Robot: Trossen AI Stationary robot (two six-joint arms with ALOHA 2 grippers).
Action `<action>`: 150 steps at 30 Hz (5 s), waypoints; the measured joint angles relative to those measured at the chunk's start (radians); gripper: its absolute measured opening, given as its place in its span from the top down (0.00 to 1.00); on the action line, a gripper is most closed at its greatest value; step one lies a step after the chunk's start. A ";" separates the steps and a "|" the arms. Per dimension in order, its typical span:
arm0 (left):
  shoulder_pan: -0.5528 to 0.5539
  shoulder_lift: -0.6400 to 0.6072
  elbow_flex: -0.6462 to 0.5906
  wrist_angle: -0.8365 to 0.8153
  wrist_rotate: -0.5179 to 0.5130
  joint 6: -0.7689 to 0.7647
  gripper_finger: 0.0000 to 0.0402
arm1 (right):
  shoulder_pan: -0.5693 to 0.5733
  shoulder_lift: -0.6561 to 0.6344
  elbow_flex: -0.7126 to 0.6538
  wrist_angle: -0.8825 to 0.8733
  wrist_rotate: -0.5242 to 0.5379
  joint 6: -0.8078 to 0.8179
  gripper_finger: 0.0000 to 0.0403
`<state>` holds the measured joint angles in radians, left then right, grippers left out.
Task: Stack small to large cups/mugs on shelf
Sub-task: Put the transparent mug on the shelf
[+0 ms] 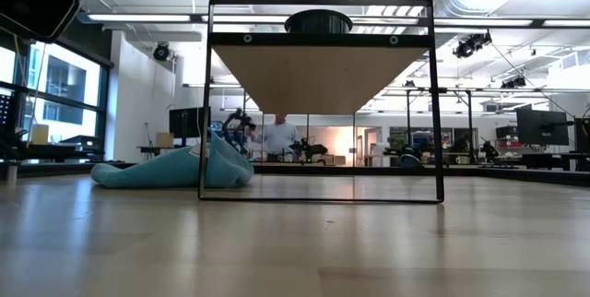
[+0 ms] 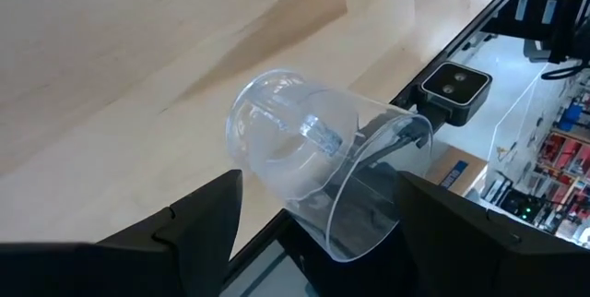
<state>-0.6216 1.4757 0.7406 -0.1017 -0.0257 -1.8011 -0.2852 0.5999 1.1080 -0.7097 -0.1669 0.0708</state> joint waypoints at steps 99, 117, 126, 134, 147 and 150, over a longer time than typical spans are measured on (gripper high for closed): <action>0.169 0.093 0.268 -0.422 0.148 0.725 0.51 | 0.000 0.000 0.000 0.003 0.008 0.044 0.57; 0.200 0.092 0.314 -0.505 0.255 0.747 0.51 | 0.000 0.000 0.000 -0.029 0.008 0.042 0.57; 0.154 0.093 0.314 -0.467 0.242 0.693 0.51 | 0.000 0.000 0.000 -0.029 0.008 0.042 0.57; 0.156 0.135 0.313 -0.462 0.229 0.670 0.51 | 0.000 0.000 0.000 -0.029 0.008 0.044 0.57; 0.156 0.166 0.313 -0.420 0.229 0.670 0.51 | 0.000 0.000 0.000 -0.035 0.008 0.053 0.57; 0.156 0.175 0.312 -0.429 0.240 0.684 0.51 | 0.000 0.000 0.000 -0.035 0.008 0.053 0.57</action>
<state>-0.4652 1.6503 1.0529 -0.5307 0.2141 -1.1172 -0.2855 0.6000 1.1084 -0.7444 -0.1593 0.1234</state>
